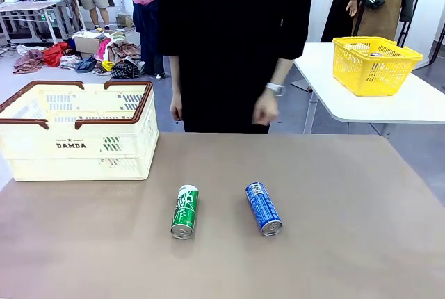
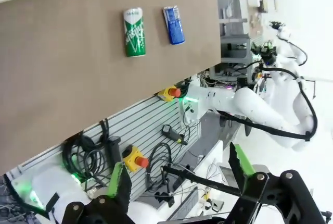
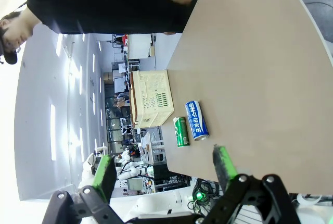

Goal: Place the drinks into the Shopping basket.
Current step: Pick up one drink and place it into the Shopping basket.

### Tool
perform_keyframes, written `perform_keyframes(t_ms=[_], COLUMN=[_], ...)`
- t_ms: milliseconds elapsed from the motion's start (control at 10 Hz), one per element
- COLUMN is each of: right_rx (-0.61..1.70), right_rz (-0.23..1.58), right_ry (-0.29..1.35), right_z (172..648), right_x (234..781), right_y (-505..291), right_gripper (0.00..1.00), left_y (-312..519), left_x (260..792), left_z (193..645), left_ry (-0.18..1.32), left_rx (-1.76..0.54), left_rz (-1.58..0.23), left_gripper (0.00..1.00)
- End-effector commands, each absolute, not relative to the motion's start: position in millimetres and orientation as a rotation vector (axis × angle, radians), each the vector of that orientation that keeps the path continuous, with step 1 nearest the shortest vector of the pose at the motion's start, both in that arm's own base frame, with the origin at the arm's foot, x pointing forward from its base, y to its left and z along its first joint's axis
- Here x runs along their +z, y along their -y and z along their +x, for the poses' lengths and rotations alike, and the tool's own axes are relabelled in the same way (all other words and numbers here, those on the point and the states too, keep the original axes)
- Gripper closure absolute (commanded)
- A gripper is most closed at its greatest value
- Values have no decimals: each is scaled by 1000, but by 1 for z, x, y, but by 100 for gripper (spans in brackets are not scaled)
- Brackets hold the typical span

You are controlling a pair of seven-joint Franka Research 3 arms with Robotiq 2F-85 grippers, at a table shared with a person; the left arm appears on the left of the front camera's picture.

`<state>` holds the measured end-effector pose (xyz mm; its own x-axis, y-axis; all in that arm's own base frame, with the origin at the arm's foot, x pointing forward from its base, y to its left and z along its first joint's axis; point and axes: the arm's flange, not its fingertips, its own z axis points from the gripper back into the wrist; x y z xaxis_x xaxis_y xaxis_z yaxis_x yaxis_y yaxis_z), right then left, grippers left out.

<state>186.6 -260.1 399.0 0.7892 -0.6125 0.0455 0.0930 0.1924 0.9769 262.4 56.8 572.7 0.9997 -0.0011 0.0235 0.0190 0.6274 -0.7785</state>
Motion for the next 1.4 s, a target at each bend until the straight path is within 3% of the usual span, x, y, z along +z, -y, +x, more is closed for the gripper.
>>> perform_keyframes(t_ms=[0,200,400,600,700,900,1100,1200,1300], right_rx=[-515,-515,-515,-515,-515,-515,-515,-515,-515], right_rz=[1293,1293,1293,1293,1293,1293,1293,1293,1293], right_ry=[492,492,492,492,492,492,492,492,492], right_z=[186,186,186,186,186,186,186,186,186], right_x=[402,402,402,402,402,402,402,402,402], right_y=[260,260,260,260,260,260,260,260,260], right_gripper=[0,0,0,0,0,0,0,0,0], left_y=[21,166,294,396,439,489,508,499,495], left_x=[604,621,618,588,559,505,463,466,467], left_z=[306,342,342,326,325,329,341,348,324], left_ry=[-63,-133,-158,-88,19,129,68,134,80], left_rx=[25,37,-90,-70,44,132,126,186,78], left_rz=[-818,-562,-340,-222,-194,-202,-289,-329,-267], left_gripper=[0,0,0,0,0,0,0,0,0])
